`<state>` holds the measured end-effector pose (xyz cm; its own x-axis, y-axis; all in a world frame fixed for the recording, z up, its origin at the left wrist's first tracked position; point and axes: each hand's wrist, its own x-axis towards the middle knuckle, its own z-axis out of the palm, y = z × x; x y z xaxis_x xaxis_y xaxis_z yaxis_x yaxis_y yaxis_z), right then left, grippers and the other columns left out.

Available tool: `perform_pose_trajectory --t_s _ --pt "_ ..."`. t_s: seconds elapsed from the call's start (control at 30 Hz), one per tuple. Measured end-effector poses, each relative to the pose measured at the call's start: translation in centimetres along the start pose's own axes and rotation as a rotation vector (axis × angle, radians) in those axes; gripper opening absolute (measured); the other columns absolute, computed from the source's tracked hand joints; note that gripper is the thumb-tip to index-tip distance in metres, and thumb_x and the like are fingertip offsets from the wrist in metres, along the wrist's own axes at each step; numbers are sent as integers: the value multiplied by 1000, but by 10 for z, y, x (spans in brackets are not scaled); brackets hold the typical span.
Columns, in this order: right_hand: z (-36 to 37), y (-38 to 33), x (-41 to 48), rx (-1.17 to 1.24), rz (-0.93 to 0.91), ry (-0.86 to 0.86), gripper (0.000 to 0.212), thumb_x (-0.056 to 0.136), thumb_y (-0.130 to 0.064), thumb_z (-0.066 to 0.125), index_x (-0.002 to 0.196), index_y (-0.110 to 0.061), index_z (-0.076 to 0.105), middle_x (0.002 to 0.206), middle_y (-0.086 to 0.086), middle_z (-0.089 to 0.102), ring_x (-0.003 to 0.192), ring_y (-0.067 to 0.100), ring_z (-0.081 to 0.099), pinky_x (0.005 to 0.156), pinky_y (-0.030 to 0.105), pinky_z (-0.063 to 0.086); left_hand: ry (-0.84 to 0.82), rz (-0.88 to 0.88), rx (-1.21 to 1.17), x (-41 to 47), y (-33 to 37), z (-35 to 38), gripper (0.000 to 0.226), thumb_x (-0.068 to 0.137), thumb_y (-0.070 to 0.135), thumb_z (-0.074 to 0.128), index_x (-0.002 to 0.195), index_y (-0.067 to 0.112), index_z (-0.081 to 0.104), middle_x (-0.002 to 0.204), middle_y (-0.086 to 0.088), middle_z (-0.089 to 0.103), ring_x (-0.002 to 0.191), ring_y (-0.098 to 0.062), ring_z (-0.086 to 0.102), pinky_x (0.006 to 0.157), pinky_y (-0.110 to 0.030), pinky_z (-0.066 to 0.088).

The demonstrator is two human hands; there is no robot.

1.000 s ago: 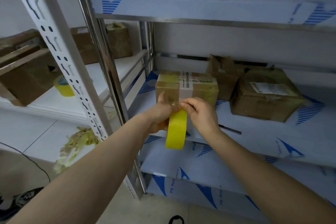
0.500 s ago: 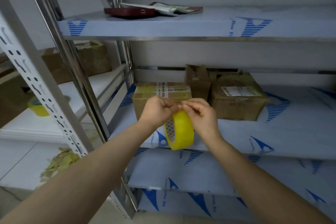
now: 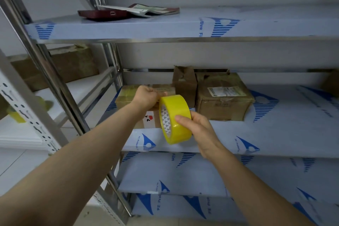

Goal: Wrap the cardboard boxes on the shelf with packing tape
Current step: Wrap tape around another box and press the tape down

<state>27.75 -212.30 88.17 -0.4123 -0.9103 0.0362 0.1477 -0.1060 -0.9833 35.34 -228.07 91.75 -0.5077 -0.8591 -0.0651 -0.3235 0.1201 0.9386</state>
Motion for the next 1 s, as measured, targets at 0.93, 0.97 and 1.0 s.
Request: perform_pose_trajectory --t_s 0.93,0.97,1.0 --pt "50 8 57 -56 45 496 43 66 -45 66 87 -9 73 83 17 71 73 22 66 64 28 53 -221 167 302 185 -9 -2 29 84 33 70 75 5 72 62 -4 64 53 -14 55 57 -24 46" --pt "50 8 59 -63 49 499 43 66 -45 66 87 -9 73 82 16 71 73 23 66 64 29 53 -222 159 301 186 -11 -2 28 84 32 70 74 7 72 59 -1 62 51 -12 54 55 -23 45" --pt "51 9 61 -69 55 501 44 66 -45 66 88 -8 72 83 17 71 74 23 66 65 30 53 -221 154 294 188 -12 -1 26 84 32 71 72 8 71 59 0 62 52 -11 54 54 -23 45"
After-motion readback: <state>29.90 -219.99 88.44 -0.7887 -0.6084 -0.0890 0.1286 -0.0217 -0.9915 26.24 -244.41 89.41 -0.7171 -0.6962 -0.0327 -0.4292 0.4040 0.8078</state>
